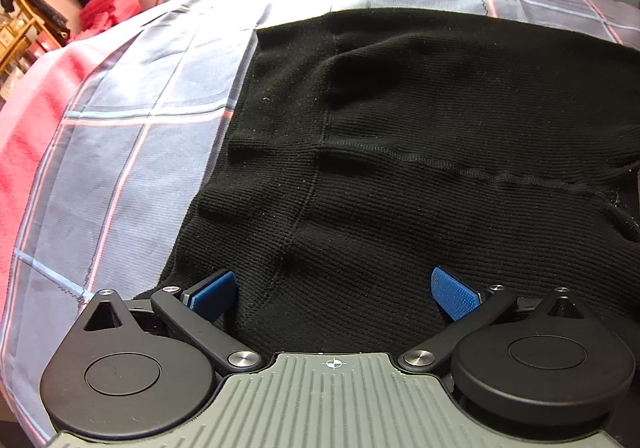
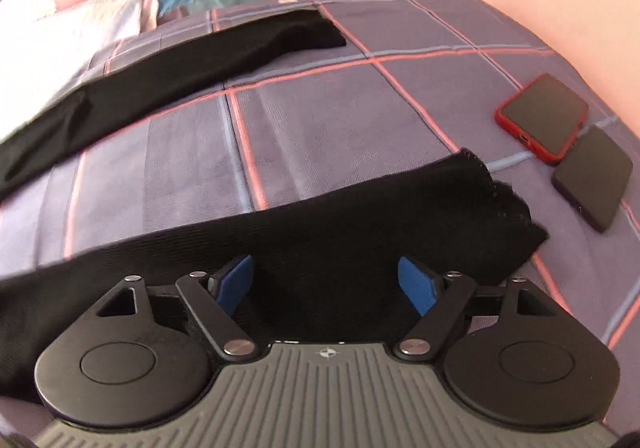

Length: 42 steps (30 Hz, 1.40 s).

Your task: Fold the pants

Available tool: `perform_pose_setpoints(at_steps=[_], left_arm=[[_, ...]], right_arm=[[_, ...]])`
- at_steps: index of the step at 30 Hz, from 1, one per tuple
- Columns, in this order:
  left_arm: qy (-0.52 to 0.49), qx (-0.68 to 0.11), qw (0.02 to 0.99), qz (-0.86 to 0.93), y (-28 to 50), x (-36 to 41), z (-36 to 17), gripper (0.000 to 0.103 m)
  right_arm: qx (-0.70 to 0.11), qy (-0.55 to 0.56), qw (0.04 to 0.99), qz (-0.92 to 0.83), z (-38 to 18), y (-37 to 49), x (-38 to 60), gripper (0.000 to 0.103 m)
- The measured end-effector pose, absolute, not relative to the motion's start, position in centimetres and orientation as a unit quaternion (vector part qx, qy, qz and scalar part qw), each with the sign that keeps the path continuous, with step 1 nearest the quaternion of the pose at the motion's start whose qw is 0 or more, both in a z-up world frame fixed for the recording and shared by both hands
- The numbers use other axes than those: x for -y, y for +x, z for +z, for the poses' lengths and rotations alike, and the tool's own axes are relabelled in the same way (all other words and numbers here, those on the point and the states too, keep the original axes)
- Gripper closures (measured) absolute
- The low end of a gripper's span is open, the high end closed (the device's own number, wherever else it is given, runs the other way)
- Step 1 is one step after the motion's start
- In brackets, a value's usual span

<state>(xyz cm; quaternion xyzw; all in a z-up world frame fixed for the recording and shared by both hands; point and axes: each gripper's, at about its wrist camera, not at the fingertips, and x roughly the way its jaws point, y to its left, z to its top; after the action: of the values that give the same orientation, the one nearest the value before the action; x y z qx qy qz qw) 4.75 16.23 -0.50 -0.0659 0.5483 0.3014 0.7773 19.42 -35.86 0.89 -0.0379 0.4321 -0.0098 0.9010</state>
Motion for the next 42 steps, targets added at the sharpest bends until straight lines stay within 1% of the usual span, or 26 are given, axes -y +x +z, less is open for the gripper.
perform_pose_setpoints(at_steps=[1,2,3,4,6,8,10,11,13,15,16,17,18,19,22,25,26,27,28,29,30,35,38,40,41,42], left_arm=[[-0.065,-0.548,0.777,0.303,4.8,-16.1,-0.5,0.000],[-0.064,-0.548,0.777,0.303,4.8,-16.1,-0.5,0.000],[-0.063,-0.549,0.776,0.304,4.8,-16.0,-0.5,0.000],[-0.064,-0.549,0.776,0.304,4.9,-16.1,-0.5,0.000],[-0.069,-0.549,0.776,0.304,4.8,-16.1,-0.5,0.000],[-0.074,-0.547,0.776,0.305,4.7,-16.3,-0.5,0.000],[-0.073,-0.545,0.777,0.306,4.6,-16.3,-0.5,0.000],[-0.072,-0.545,0.777,0.307,4.6,-16.2,-0.5,0.000],[-0.070,-0.545,0.777,0.308,4.6,-16.2,-0.5,0.000],[-0.067,-0.546,0.776,0.310,4.7,-16.1,-0.5,0.000],[-0.065,-0.546,0.775,0.310,4.7,-16.0,-0.5,0.000],[-0.063,-0.547,0.775,0.311,4.8,-15.9,-0.5,0.000],[-0.062,-0.548,0.774,0.311,4.9,-15.8,-0.5,0.000],[-0.060,-0.548,0.774,0.311,5.0,-15.8,-0.5,0.000],[-0.062,-0.548,0.774,0.311,5.1,-15.7,-0.5,0.000],[-0.069,-0.546,0.774,0.312,4.9,-15.8,-0.5,0.000],[-0.070,-0.546,0.774,0.312,4.9,-15.9,-0.4,0.000],[-0.071,-0.546,0.774,0.312,4.9,-16.0,-0.4,0.000],[-0.071,-0.547,0.774,0.312,4.9,-16.0,-0.4,0.000],[-0.070,-0.547,0.774,0.311,4.9,-16.0,-0.4,0.000],[-0.070,-0.547,0.774,0.311,4.9,-16.1,-0.4,0.000],[-0.074,-0.544,0.776,0.309,4.7,-16.2,-0.5,0.000],[-0.073,-0.542,0.779,0.309,4.5,-16.1,-0.5,0.000],[-0.073,-0.540,0.779,0.309,4.4,-16.1,-0.4,0.000],[-0.073,-0.541,0.779,0.309,4.4,-16.1,-0.4,0.000],[-0.072,-0.543,0.777,0.310,4.3,-16.0,-0.2,0.000]], right_arm=[[-0.432,-0.014,0.901,-0.045,1.3,19.6,37.0,0.020],[-0.433,0.024,0.899,-0.058,1.6,19.6,38.1,0.025],[-0.429,0.054,0.899,-0.069,2.1,19.1,39.1,0.038],[-0.422,0.071,0.901,-0.071,2.5,18.4,39.7,0.039],[-0.407,0.101,0.903,-0.091,3.0,16.5,40.8,0.021],[-0.399,0.131,0.901,-0.111,3.0,14.9,41.7,0.017],[-0.421,0.175,0.885,-0.095,2.1,14.7,42.1,0.017],[-0.425,0.176,0.883,-0.096,1.7,14.9,41.8,0.014],[-0.413,0.147,0.894,-0.088,2.1,15.3,40.4,0.016],[-0.402,0.140,0.903,-0.061,2.1,15.7,39.4,0.041],[-0.398,0.126,0.907,-0.053,2.1,15.8,39.0,0.049],[-0.394,0.098,0.913,-0.044,2.1,15.9,38.7,0.081],[-0.391,0.066,0.917,-0.050,2.1,15.9,38.7,0.097],[-0.385,0.062,0.918,-0.065,2.3,16.0,39.6,0.097],[-0.384,0.144,0.906,-0.104,2.1,15.6,43.6,0.096],[-0.378,0.125,0.910,-0.111,2.2,15.1,43.1,0.095],[-0.375,0.125,0.911,-0.118,2.3,15.1,42.9,0.089],[-0.370,0.130,0.910,-0.135,2.5,15.0,42.9,0.071],[-0.363,0.128,0.909,-0.160,2.7,15.0,42.8,0.059],[-0.347,0.112,0.911,-0.192,3.2,14.5,42.3,0.040],[-0.329,0.090,0.916,-0.211,3.7,14.0,41.5,0.035],[-0.307,0.002,0.948,-0.080,5.0,12.8,35.5,0.033],[-0.325,-0.028,0.945,0.034,4.5,12.5,31.3,0.033],[-0.356,-0.048,0.928,0.095,3.4,12.7,29.4,0.034],[-0.375,-0.064,0.919,0.098,2.7,13.1,28.9,0.036],[-0.390,-0.074,0.915,0.076,2.1,13.6,28.9,0.044]])
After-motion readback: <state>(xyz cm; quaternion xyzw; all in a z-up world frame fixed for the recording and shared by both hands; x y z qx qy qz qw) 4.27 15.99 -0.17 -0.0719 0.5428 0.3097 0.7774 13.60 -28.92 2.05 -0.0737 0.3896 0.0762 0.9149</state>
